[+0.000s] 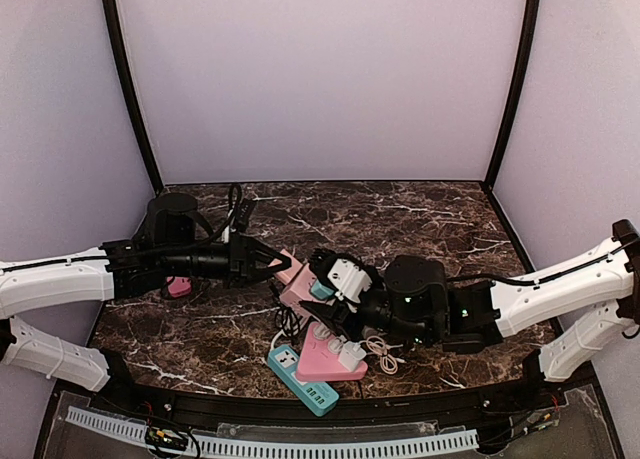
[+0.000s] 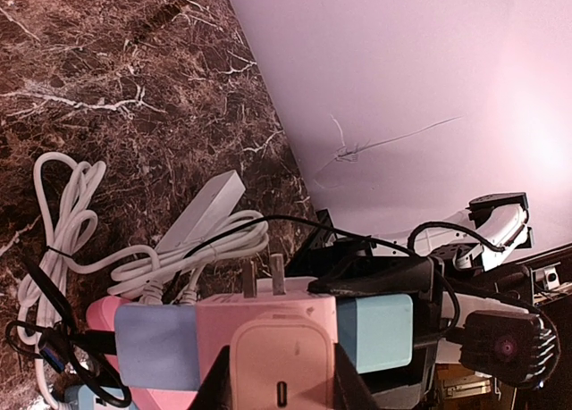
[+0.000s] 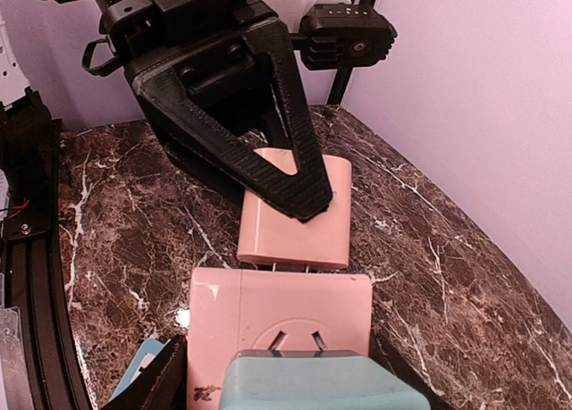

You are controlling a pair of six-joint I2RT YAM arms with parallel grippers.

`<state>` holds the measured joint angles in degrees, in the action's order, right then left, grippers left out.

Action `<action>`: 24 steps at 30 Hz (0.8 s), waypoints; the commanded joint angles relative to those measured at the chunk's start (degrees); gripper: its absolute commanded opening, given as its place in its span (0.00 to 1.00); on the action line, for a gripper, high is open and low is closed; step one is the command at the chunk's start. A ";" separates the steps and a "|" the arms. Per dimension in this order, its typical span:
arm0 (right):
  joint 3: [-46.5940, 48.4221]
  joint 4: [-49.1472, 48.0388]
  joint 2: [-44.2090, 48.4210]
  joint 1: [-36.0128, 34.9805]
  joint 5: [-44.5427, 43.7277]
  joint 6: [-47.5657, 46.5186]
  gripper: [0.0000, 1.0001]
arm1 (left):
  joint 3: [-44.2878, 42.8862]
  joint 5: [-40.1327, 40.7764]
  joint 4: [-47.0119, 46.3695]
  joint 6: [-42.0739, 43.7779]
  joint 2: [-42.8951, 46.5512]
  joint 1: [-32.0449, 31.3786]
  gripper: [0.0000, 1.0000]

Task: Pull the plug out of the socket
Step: Remove the plug from the socket.

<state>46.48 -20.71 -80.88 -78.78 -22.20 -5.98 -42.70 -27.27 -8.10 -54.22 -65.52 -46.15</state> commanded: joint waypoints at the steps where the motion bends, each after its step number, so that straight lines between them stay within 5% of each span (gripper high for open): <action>1: 1.07 -2.89 1.49 -0.88 -5.42 2.44 0.00 | -0.34 1.68 -1.05 1.77 1.07 1.15 0.01; 10: 2.97 -0.19 0.86 -0.83 -12.27 8.49 0.00 | 0.08 2.65 -1.63 1.13 1.43 1.17 0.01; 24: 1.75 -1.63 3.57 -0.56 -11.26 7.16 0.00 | 0.44 3.32 1.90 3.30 3.36 3.17 0.01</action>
<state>47.24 -17.52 -80.77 -79.46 -31.83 1.15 -42.70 -24.51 -8.88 -53.56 -65.06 -44.69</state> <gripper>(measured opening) 0.574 0.239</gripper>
